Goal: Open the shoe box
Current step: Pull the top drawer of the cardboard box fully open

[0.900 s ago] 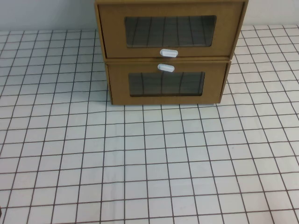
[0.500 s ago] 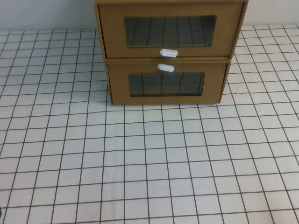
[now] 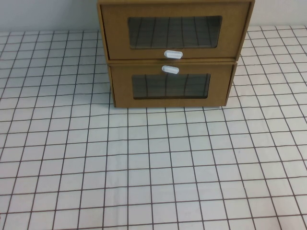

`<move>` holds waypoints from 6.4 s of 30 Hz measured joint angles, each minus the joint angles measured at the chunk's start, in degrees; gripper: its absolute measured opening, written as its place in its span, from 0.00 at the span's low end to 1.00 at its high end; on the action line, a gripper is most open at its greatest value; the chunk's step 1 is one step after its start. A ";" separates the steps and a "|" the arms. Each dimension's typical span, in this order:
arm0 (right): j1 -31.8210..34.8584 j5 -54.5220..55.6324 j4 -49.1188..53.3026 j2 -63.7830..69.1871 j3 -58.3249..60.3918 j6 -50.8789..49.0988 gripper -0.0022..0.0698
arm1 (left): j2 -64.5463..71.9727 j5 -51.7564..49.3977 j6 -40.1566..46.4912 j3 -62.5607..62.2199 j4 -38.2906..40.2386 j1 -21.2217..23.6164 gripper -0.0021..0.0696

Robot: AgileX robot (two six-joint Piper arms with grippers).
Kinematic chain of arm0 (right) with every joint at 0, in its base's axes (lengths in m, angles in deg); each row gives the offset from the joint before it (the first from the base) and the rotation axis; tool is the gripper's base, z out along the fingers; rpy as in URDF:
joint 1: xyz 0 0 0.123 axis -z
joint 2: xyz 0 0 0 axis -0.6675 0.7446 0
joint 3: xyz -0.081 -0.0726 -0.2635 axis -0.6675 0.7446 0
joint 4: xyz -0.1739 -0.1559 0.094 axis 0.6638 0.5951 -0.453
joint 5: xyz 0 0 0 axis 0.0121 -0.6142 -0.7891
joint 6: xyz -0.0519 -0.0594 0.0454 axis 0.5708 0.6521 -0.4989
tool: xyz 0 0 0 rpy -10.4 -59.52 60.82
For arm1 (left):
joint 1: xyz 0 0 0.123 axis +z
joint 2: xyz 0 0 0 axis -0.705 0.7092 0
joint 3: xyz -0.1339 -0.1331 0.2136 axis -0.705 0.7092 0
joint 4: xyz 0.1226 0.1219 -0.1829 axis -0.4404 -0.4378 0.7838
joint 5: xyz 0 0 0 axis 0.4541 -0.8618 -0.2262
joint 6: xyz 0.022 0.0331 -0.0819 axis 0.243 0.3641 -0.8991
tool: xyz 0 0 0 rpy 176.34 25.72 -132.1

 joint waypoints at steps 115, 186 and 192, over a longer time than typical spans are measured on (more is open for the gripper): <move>0.00 -12.91 -33.19 29.65 -24.19 3.19 0.01 | 129.37 -37.97 23.38 -147.32 33.23 -15.44 0.02; -41.16 -15.34 111.55 114.52 -84.13 -58.55 0.50 | 129.37 -38.43 23.21 -147.45 33.23 -15.44 0.02; -40.83 -15.46 111.55 115.99 -86.15 -58.55 0.50 | 129.37 -38.43 23.21 -147.45 33.23 -15.44 0.02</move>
